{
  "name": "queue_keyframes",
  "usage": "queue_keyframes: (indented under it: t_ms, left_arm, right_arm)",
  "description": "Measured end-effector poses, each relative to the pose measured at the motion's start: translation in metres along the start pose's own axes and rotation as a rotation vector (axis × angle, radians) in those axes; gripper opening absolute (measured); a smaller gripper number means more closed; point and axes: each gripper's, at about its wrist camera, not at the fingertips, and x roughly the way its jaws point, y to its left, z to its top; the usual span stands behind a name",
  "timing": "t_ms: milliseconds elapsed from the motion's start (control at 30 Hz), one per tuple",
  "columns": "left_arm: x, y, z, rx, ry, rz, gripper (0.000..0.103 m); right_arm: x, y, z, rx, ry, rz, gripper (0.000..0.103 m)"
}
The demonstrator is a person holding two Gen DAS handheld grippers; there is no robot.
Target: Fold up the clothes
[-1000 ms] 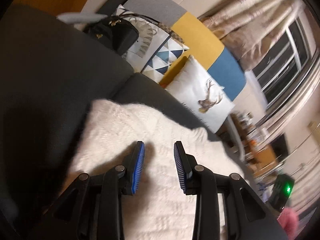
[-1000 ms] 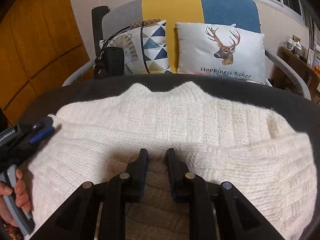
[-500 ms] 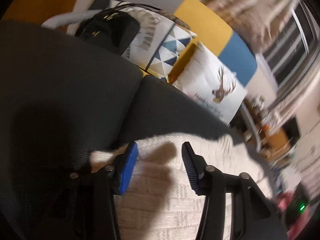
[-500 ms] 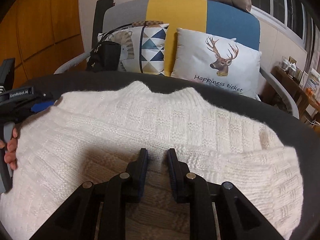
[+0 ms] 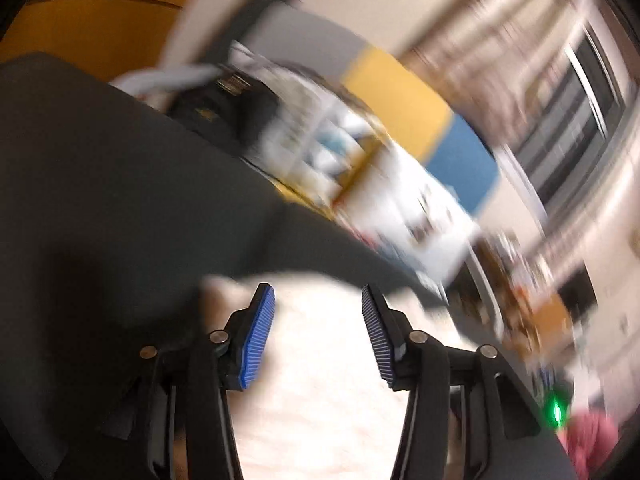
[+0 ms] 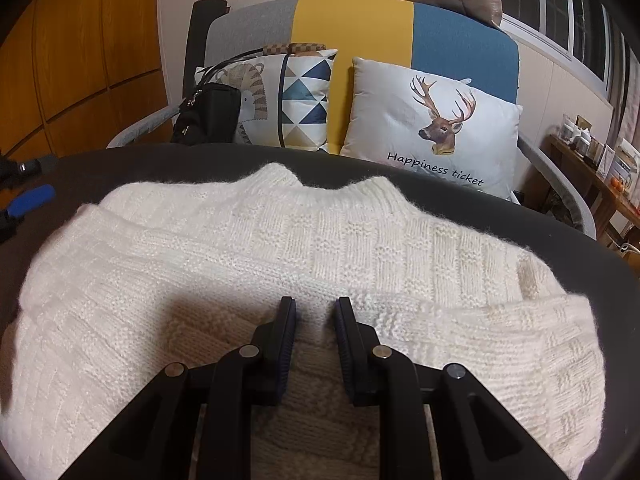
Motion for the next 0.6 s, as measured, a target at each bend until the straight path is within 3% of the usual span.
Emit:
queue_keyframes:
  t_ms: [100,233,433,500,600]
  left_arm:
    - [0.021,-0.035,-0.025,0.066,0.059,-0.035,0.049]
    - [0.043,-0.058,-0.055,0.156,0.136,-0.004,0.050]
    - [0.045,-0.056,-0.053,0.142,0.129,-0.014,0.050]
    - [0.046,-0.056,-0.053,0.143,0.125,-0.015,0.050]
    - [0.045,-0.054,-0.051,0.140,0.120,-0.020,0.050]
  right_arm:
    - [0.000,-0.001,0.000,0.004,0.000,0.004,0.020]
    - [0.000,-0.001,0.000,0.005,-0.001,0.004,0.020]
    - [-0.001,-0.012,0.004,0.045,0.021,0.066,0.020]
    - [-0.008,-0.031,0.009,0.126,0.019,0.141,0.020]
    - [-0.020,-0.081,0.017,0.225,-0.037,0.052,0.021]
